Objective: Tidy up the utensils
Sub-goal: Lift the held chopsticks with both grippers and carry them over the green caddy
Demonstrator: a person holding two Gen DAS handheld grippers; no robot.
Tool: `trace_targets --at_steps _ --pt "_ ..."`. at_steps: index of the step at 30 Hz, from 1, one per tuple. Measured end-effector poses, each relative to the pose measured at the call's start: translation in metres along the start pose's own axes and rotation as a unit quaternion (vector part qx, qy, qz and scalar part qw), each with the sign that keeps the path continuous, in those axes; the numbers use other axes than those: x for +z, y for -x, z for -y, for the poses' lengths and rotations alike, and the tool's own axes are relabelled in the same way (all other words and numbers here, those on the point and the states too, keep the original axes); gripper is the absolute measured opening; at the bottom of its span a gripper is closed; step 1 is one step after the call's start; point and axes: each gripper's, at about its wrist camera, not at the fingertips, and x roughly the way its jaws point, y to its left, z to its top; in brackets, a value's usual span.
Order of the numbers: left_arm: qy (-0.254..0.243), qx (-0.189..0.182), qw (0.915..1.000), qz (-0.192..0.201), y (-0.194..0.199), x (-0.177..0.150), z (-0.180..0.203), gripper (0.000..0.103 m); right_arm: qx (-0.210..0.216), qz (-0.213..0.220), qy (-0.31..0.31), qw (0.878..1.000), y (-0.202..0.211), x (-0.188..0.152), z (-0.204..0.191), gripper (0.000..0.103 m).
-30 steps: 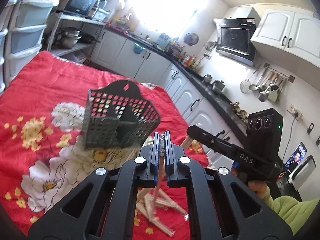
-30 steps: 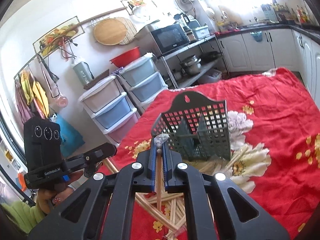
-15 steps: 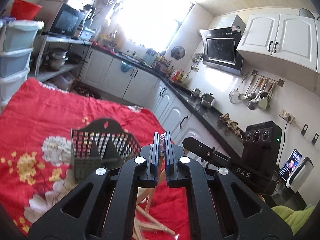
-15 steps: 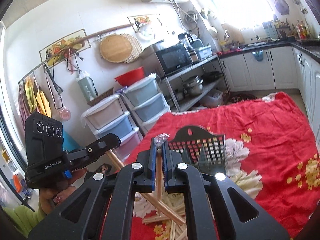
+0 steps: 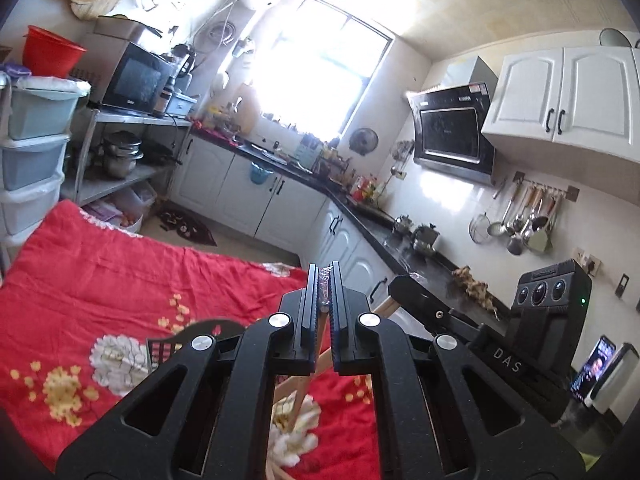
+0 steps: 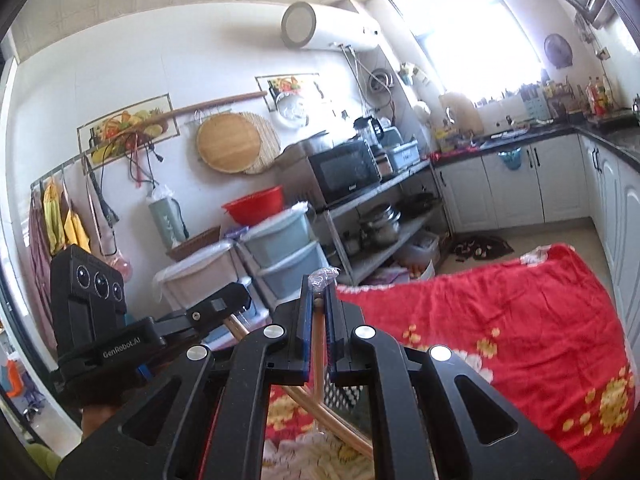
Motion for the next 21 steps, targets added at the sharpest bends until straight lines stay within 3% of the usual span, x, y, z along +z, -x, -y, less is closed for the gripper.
trace_targets --at_steps 11,21 --pt "0.008 0.014 0.999 0.041 -0.017 0.025 -0.001 0.002 -0.01 0.03 -0.001 1.0 -0.025 0.027 0.004 0.006" --pt "0.011 0.019 0.9982 0.055 -0.031 0.017 -0.016 0.002 -0.019 0.036 -0.003 0.999 -0.042 0.022 0.015 0.006"
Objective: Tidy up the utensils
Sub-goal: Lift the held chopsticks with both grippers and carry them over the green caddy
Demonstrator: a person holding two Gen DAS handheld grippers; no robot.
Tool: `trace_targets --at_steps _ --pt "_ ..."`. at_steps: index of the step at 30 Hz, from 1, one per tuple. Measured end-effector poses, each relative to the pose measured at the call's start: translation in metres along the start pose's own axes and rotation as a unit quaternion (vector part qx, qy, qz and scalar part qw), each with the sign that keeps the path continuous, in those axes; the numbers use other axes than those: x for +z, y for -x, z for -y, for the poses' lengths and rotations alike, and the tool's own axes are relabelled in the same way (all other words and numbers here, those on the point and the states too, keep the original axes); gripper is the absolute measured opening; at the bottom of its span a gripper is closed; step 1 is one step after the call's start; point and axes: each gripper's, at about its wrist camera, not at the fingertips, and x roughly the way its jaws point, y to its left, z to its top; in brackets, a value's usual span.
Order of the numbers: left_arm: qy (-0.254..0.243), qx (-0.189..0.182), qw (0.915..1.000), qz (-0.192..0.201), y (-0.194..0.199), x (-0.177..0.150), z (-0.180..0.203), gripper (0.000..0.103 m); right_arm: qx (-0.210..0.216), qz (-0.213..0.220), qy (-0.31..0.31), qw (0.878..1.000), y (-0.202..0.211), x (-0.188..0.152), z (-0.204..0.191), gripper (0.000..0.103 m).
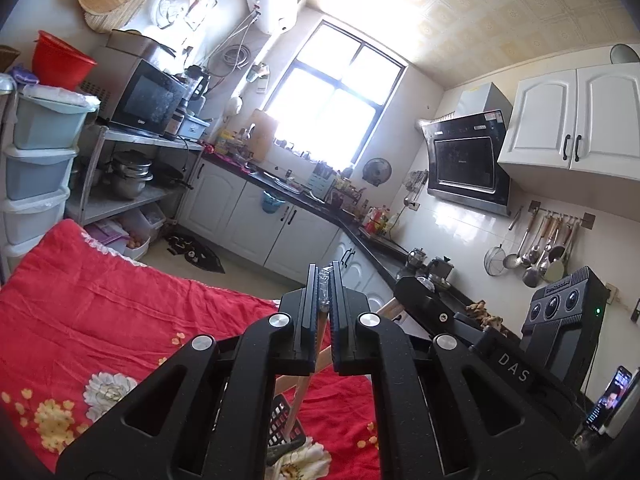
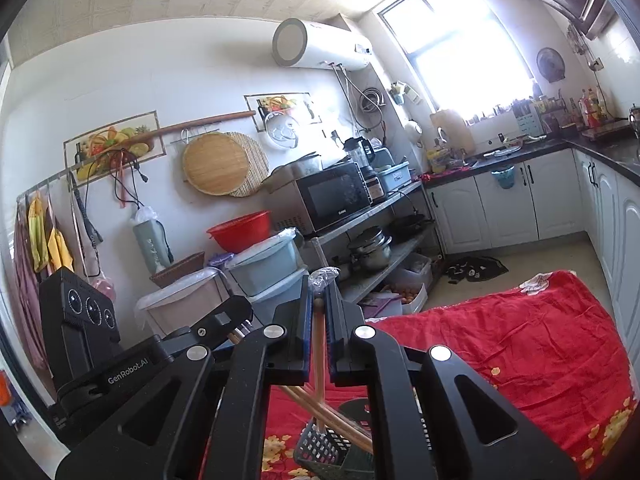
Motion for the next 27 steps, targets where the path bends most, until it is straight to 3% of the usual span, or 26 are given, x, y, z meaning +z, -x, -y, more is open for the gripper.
trace_targets --at_steps 6,21,25,27 --pt "0.002 0.008 1.0 0.004 -0.006 -0.005 -0.009 0.002 -0.004 -0.001 0.007 1.0 -0.01 -0.009 0.0 0.006" --pt "0.018 0.026 0.9992 -0.024 -0.024 -0.035 -0.035 0.002 -0.019 -0.052 0.0 0.998 -0.038 -0.054 0.009 0.008" --pt "0.026 0.034 0.9983 -0.04 -0.027 -0.043 -0.045 0.003 -0.025 -0.066 -0.019 0.997 -0.04 -0.061 0.017 0.032" --pt "0.032 0.036 0.9976 -0.05 -0.027 -0.046 -0.051 0.016 -0.031 -0.07 -0.028 0.997 -0.04 -0.065 0.021 0.035"
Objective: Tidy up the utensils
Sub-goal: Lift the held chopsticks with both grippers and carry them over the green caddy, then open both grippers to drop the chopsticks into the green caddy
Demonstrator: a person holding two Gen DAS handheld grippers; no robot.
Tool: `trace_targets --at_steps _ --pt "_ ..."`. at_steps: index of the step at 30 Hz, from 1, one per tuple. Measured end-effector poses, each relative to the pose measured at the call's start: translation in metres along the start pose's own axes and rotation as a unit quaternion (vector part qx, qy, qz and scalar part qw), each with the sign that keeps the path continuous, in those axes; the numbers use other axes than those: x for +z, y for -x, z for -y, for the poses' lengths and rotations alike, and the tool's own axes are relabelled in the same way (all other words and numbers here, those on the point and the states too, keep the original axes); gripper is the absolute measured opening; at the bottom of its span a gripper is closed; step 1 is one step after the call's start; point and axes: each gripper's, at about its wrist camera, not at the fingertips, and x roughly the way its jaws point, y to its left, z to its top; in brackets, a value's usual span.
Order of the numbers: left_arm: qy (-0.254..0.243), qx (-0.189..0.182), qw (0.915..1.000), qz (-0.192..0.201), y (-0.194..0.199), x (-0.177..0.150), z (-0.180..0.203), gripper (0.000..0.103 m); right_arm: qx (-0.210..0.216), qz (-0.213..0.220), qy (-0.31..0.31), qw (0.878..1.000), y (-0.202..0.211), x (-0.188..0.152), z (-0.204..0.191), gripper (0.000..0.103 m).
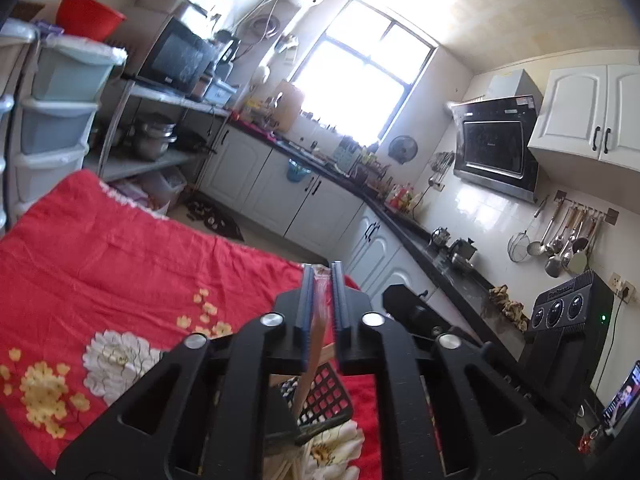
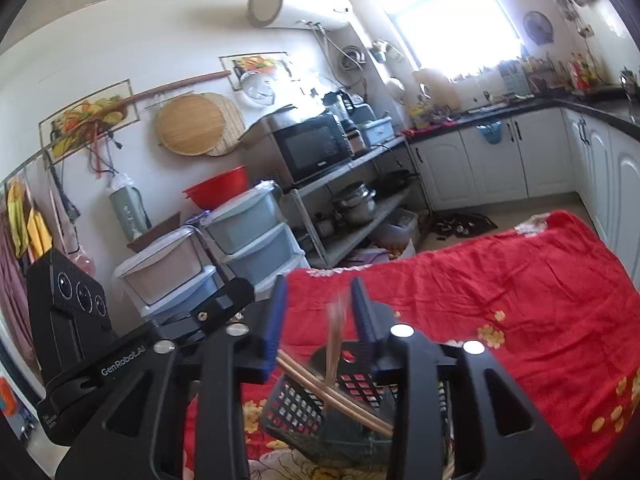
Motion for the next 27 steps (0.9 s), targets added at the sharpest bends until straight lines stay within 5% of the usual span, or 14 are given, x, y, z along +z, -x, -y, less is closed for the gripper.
trace_targets --at_steps 6,15,19,27 --pt "-0.005 0.005 1.0 0.0 0.01 -0.006 -0.003 0.049 -0.007 -0.004 -0.015 1.0 0.01 -0.005 0.012 0.044" --pt "-0.024 0.032 0.9992 -0.001 0.026 -0.01 0.002 0.082 -0.025 -0.012 -0.017 0.999 0.026 -0.007 0.025 0.052" --pt "-0.024 0.04 0.9989 -0.001 0.035 -0.013 0.001 0.092 -0.035 -0.014 -0.002 0.999 0.036 -0.01 0.025 0.056" --pt "-0.026 0.046 0.9986 0.001 0.053 -0.024 0.001 0.092 -0.042 -0.024 0.02 0.999 0.052 -0.02 0.024 0.057"
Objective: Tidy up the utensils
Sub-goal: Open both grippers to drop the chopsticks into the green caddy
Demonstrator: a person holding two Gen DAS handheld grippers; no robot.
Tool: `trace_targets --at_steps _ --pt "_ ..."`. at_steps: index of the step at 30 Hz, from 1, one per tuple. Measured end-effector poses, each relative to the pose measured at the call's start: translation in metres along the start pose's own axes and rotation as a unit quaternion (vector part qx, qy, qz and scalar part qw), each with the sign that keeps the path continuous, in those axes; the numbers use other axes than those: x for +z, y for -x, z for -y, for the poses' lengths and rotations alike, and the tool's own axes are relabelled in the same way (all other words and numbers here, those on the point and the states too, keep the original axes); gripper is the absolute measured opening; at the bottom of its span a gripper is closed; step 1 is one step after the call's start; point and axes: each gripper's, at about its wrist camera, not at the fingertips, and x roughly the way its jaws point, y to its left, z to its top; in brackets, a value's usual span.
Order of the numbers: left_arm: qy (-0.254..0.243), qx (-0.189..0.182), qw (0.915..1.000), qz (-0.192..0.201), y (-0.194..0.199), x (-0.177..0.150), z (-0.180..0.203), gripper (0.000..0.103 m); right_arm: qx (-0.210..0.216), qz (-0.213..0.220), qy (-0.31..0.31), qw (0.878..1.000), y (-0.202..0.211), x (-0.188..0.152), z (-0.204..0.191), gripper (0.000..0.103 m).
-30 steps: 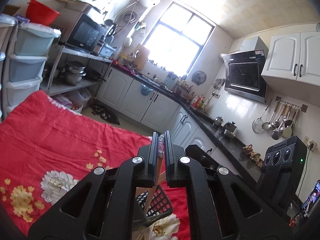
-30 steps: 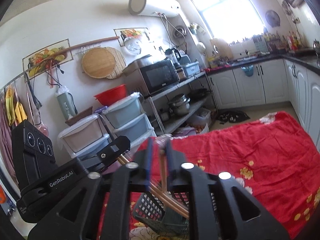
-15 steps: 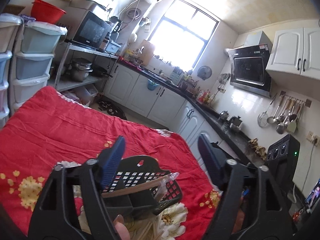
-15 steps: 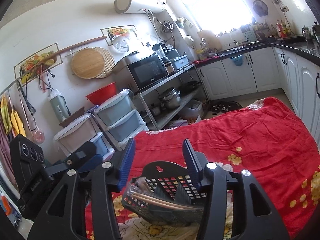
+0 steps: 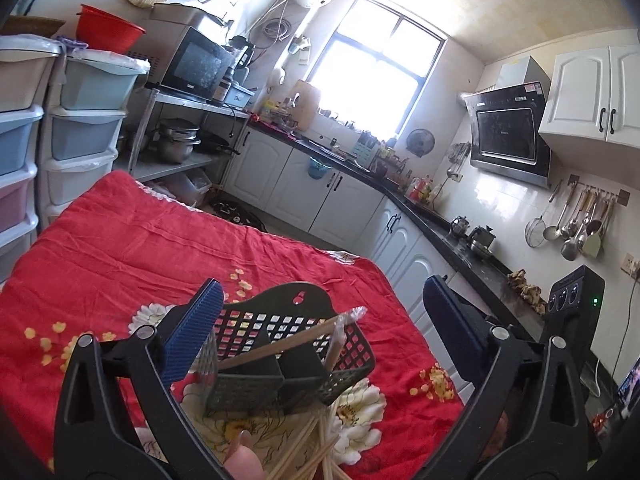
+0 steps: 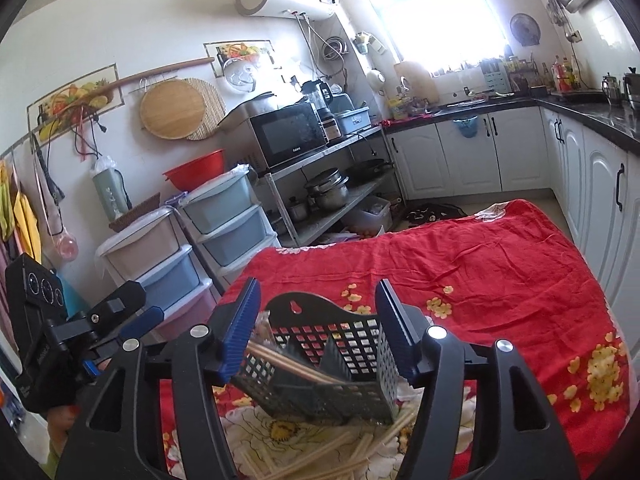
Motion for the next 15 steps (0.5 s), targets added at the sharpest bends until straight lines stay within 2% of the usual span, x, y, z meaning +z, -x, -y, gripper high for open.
trace_targets --at_steps 15 --pt "-0.012 0.008 0.9998 -0.012 0.009 -0.02 -0.001 0.092 -0.002 -0.018 0.022 1.0 0.018 -0.025 -0.005 0.059"
